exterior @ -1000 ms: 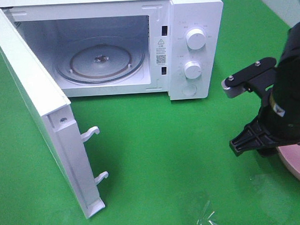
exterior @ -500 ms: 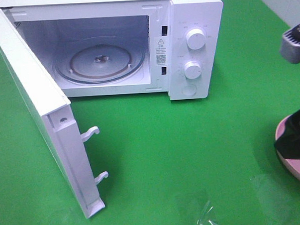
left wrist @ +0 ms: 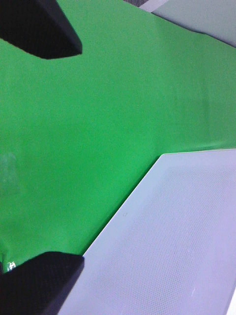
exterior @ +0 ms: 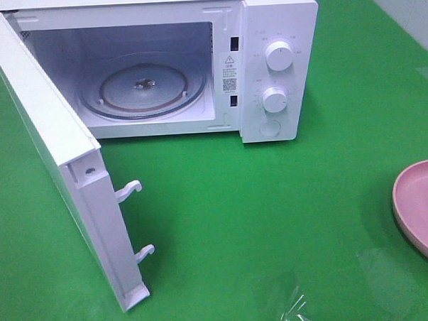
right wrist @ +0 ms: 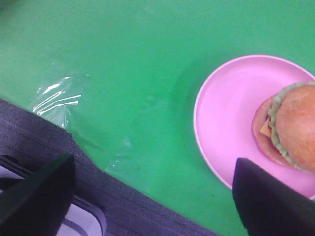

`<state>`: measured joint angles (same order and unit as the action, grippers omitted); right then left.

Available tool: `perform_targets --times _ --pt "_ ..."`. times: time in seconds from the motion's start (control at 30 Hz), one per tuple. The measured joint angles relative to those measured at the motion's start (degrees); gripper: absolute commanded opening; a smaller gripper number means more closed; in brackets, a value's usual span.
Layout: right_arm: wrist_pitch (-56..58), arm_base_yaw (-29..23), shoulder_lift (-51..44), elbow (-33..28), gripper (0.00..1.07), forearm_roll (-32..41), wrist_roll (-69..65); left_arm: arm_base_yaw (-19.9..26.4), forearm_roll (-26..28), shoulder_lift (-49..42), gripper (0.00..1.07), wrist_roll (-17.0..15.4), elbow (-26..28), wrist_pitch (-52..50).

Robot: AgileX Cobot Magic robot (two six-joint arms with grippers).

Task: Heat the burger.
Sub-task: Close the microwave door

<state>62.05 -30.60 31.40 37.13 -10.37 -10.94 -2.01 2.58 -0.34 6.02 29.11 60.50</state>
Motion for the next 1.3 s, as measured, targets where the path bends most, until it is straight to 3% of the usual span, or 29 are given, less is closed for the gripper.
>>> perform_targets --times 0.17,0.57,0.77,1.3 --pt "0.52 10.03 -8.14 -2.29 0.79 2.92 3.61 0.00 0.00 0.00 1.00 0.00 0.00 0.00" --pt "-1.43 24.41 -27.85 -6.19 0.77 8.31 9.28 0.00 0.00 0.00 1.00 0.00 0.00 0.00" --pt "-3.72 27.22 -31.68 -8.02 0.76 10.77 10.26 0.00 0.00 0.00 1.00 0.00 0.00 0.00" --pt "-3.78 27.39 -31.74 -8.02 0.76 11.06 10.20 0.00 0.00 0.00 1.00 0.00 0.00 0.00"
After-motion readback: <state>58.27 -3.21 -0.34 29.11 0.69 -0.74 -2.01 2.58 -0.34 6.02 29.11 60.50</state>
